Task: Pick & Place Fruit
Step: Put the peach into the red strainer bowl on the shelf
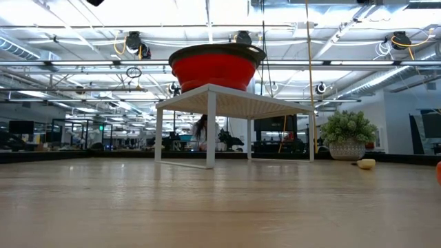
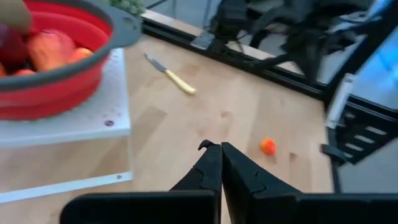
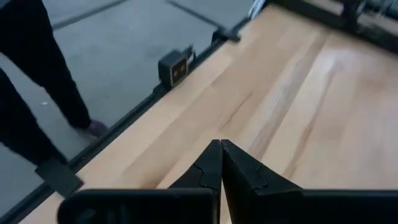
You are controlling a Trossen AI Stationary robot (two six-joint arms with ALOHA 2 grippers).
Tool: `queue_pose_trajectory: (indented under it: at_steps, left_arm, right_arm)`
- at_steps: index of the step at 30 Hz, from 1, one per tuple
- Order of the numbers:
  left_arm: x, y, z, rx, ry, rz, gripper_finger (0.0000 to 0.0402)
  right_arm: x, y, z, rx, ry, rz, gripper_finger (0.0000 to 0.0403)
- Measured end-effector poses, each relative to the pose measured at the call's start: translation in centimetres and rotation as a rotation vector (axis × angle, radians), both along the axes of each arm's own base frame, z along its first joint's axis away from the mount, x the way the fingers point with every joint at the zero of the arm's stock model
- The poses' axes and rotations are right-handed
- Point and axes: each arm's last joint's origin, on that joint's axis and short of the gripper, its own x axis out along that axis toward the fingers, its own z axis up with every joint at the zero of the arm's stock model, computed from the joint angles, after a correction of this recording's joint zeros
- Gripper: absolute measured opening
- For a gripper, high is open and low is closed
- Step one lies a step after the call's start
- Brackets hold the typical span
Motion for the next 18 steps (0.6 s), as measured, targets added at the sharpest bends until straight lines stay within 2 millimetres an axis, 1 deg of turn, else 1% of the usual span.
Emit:
queue_pose_trajectory:
  at_steps: [8, 10, 13, 18]
  left_arm:
    - [-1.9, -1.2, -1.3, -0.002, -0.022, -0.066, 0.0005]
    - [-2.3, -1.3, -1.1, -0.015, -0.055, -0.082, 0.0006]
    - [-2.9, -1.3, -1.4, -0.008, -0.069, -0.107, 0.0002]
    - [-3.4, -0.9, -1.8, -0.025, -0.096, -0.11, 0.0011]
  right_arm:
    - [1.0, 1.8, -3.3, 0.011, 0.175, -0.043, 0.0]
    - [1.2, 2.2, -4.1, 0.006, 0.208, -0.052, 0.0]
    - [1.5, 2.8, -5.1, -0.005, 0.236, -0.054, 0.0004]
    - [2.1, 3.2, -6.6, -0.008, 0.28, -0.083, 0.0027]
